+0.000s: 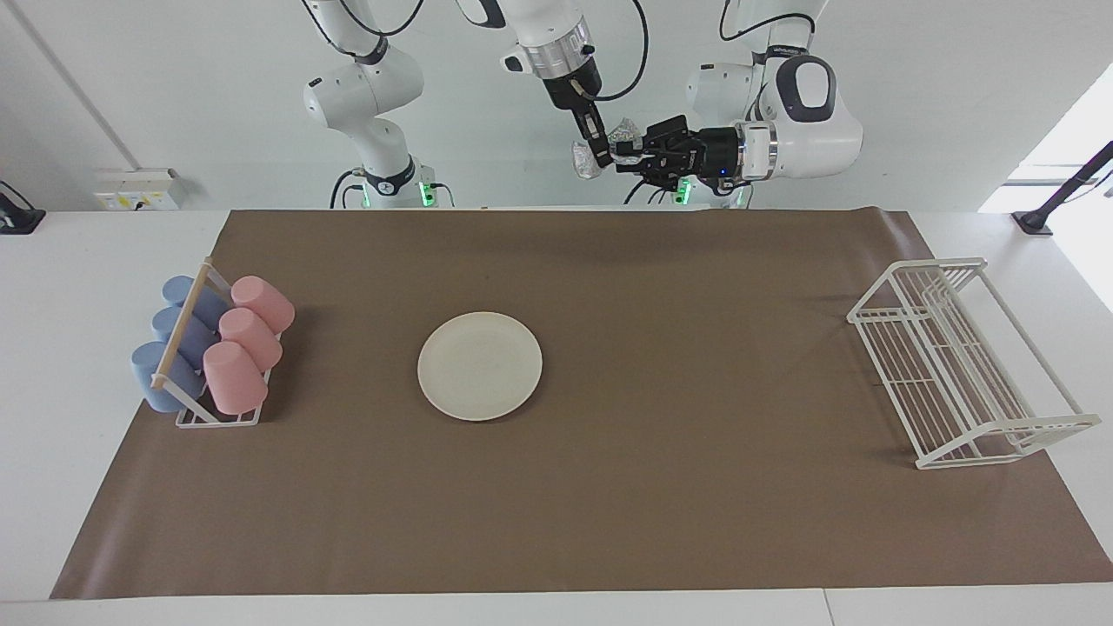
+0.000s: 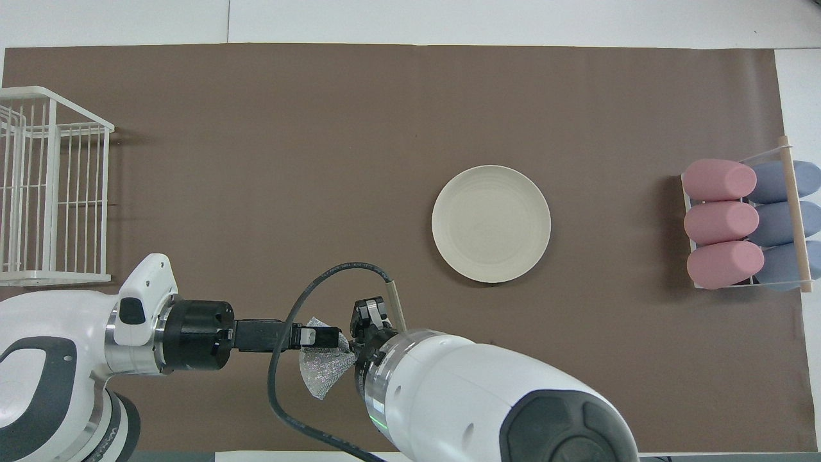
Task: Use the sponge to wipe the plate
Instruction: 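Rub the sponge over the cream plate with the right gripper, then hand the sponge from the right gripper back to the left gripper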
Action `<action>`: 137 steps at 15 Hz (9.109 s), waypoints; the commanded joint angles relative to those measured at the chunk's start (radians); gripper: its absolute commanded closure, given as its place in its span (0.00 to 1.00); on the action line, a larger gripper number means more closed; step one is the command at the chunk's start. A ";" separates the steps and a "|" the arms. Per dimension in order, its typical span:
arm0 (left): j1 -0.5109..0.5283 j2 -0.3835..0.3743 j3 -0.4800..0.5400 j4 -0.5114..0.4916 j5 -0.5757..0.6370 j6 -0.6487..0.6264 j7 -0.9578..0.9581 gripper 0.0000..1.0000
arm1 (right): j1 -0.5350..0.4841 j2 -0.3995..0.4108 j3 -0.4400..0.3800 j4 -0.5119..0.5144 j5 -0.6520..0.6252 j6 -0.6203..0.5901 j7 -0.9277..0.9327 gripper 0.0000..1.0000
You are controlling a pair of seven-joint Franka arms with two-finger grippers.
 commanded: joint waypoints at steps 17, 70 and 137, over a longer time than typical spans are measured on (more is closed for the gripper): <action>0.059 0.003 -0.004 0.040 0.422 0.006 -0.176 0.00 | -0.280 0.346 -0.003 -0.308 0.010 0.576 -0.740 1.00; 0.142 0.090 -0.008 0.207 1.243 0.053 -0.278 0.00 | -0.311 0.391 -0.003 -0.380 0.021 0.672 -0.880 1.00; -0.234 0.046 -0.010 0.135 0.301 0.404 -0.663 1.00 | -0.430 0.032 0.014 0.122 -0.222 -0.282 -1.256 0.00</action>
